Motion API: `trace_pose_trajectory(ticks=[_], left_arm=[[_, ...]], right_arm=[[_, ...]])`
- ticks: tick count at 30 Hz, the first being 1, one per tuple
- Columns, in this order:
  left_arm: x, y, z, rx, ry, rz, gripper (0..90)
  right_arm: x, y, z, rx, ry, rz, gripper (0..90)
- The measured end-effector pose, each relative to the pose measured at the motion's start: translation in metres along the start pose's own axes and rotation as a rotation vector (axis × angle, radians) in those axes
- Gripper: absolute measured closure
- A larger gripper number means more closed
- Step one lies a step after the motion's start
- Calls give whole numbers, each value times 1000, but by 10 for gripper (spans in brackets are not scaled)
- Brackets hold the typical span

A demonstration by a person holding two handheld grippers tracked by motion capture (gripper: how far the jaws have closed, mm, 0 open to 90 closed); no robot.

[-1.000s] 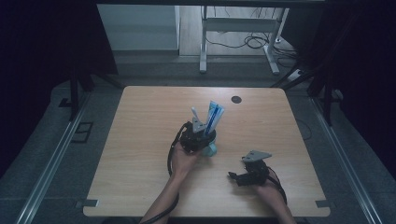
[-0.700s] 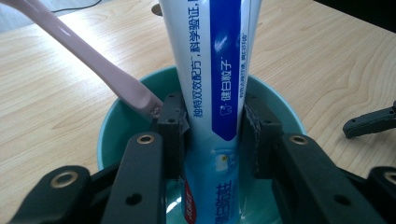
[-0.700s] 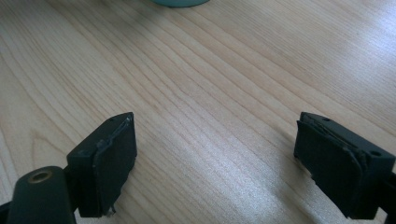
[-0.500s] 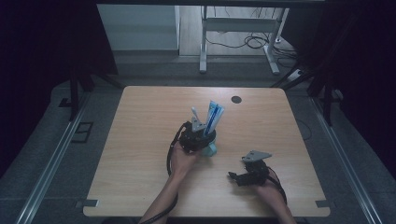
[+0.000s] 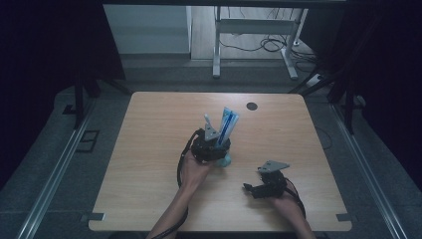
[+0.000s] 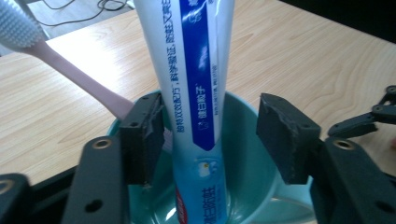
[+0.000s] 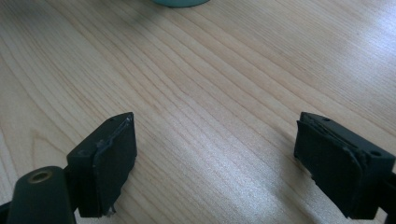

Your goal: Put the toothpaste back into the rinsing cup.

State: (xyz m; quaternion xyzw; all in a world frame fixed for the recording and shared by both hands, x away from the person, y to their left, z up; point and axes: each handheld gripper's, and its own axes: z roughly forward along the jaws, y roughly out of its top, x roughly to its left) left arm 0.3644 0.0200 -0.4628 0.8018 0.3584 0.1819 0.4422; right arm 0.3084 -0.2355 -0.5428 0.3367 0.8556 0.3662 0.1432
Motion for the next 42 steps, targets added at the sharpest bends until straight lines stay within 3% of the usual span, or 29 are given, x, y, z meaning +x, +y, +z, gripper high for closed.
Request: trace_pose_trajectory(ticks=[6, 13, 25, 42], left_arm=[[2, 2, -4, 20, -40, 4, 342], [-1, 3, -6, 34, -55, 18, 266], [-3, 3, -16, 23, -96, 7, 221], [-3, -11, -28, 55, -109, -3, 152]], right_arm=[[0, 0, 0, 0, 0, 1, 132], [0, 0, 0, 0, 0, 0, 132], [0, 0, 0, 0, 0, 0, 132], [0, 0, 0, 1, 1, -1, 132]])
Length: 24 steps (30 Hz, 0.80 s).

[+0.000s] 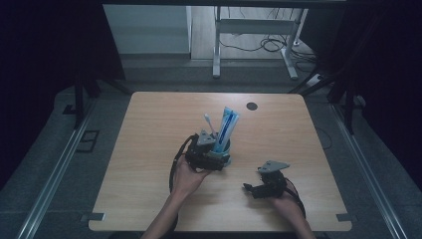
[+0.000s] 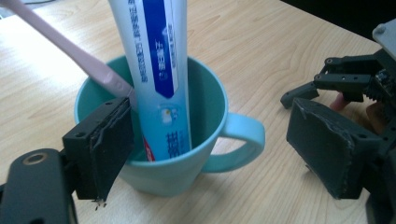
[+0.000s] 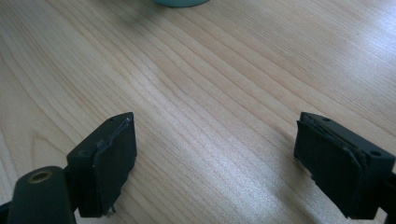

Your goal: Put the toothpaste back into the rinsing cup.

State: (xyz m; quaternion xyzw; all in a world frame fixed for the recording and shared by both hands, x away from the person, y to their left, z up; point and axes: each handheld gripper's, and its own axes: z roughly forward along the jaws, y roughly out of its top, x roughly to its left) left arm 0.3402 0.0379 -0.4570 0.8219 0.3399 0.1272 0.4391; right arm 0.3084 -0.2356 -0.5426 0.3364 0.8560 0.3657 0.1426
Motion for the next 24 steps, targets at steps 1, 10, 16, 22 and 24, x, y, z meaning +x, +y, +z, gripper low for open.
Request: trace_pose_trajectory(ticks=[1, 10, 16, 22, 24], left_arm=[[0, -1, -1, 4, -1, -1, 150], [-2, -6, -9, 0, -3, 1, 146], [-4, -8, -15, -9, -6, 2, 145], [-4, -10, -20, -10, -8, -3, 145], [-4, -12, -21, -6, -9, -6, 145]], right_arm=[[0, 0, 0, 0, 0, 0, 132], [0, 0, 0, -1, -2, 1, 132], [0, 0, 0, -1, -4, 2, 132], [0, 0, 0, -1, -3, 1, 132], [0, 0, 0, -1, -3, 1, 132]])
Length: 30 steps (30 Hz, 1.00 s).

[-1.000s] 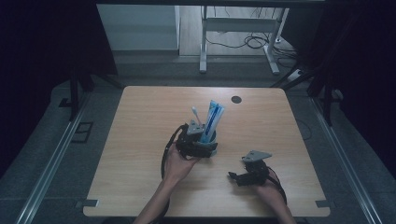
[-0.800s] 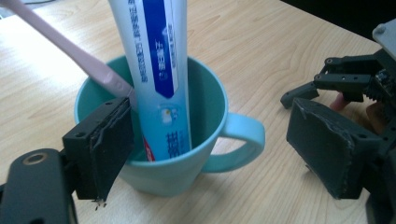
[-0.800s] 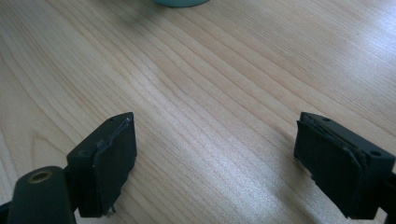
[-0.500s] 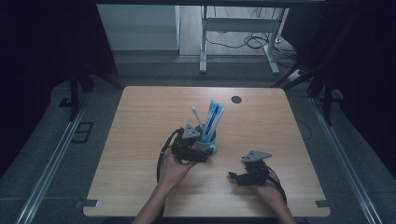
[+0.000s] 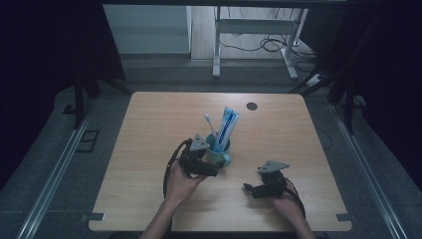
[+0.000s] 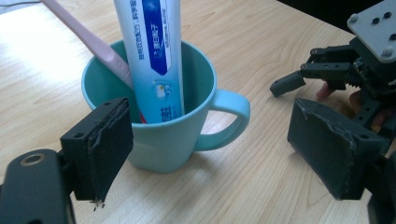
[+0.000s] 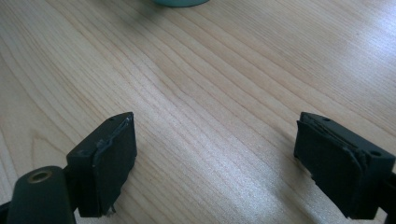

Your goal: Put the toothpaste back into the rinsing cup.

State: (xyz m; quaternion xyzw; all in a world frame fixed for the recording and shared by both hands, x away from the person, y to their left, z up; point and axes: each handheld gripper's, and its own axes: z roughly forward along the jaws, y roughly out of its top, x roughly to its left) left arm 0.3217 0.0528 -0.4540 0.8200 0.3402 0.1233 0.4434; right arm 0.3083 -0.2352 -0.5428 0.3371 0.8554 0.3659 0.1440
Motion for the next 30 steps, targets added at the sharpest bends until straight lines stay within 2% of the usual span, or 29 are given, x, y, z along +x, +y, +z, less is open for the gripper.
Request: trace_pose_trajectory(ticks=[24, 30], left_arm=[[12, -18, -27, 15, 26, -44, 143], [13, -23, -32, 22, 28, -42, 137]], right_arm=[[0, 0, 0, 1, -1, 0, 132], [0, 0, 0, 1, -1, 1, 132]])
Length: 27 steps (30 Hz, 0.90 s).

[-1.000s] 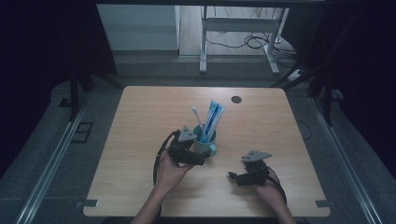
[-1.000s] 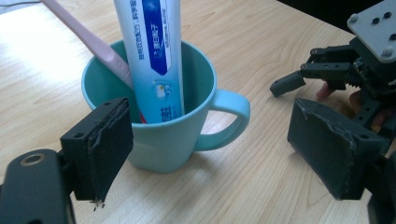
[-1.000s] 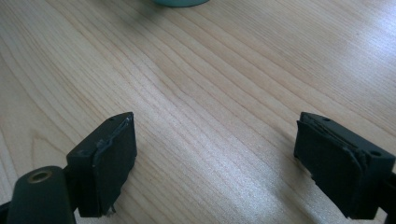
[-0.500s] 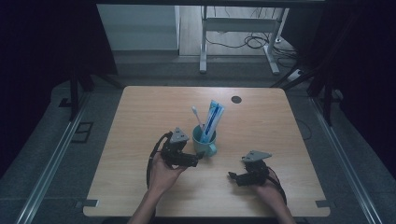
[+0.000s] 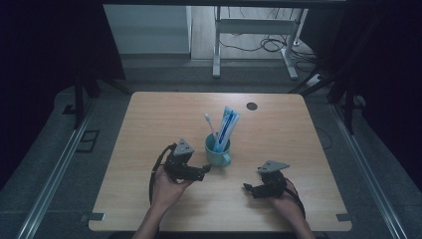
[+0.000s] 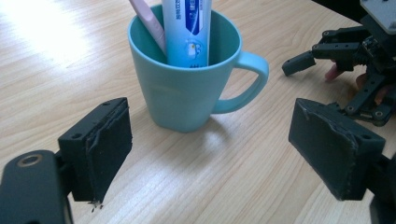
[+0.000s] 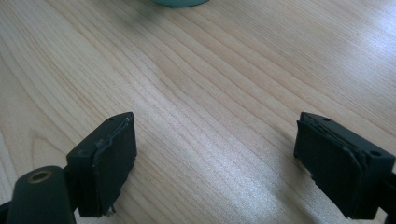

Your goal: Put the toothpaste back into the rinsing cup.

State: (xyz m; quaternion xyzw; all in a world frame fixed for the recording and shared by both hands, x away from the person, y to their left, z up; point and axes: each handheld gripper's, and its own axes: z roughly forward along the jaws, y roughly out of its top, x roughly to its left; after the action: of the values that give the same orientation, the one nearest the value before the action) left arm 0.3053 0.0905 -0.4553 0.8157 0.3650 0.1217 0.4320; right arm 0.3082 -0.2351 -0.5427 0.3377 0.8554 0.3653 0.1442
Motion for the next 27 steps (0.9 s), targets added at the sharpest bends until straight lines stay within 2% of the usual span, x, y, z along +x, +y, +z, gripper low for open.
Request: trace_pose_trajectory(ticks=[15, 27], left_arm=[[6, -13, -16, -11, 9, -36, 124], [6, -27, -22, 8, 31, -33, 116]], right_arm=[[0, 0, 0, 0, 0, 0, 132], [0, 0, 0, 0, -1, -1, 132]])
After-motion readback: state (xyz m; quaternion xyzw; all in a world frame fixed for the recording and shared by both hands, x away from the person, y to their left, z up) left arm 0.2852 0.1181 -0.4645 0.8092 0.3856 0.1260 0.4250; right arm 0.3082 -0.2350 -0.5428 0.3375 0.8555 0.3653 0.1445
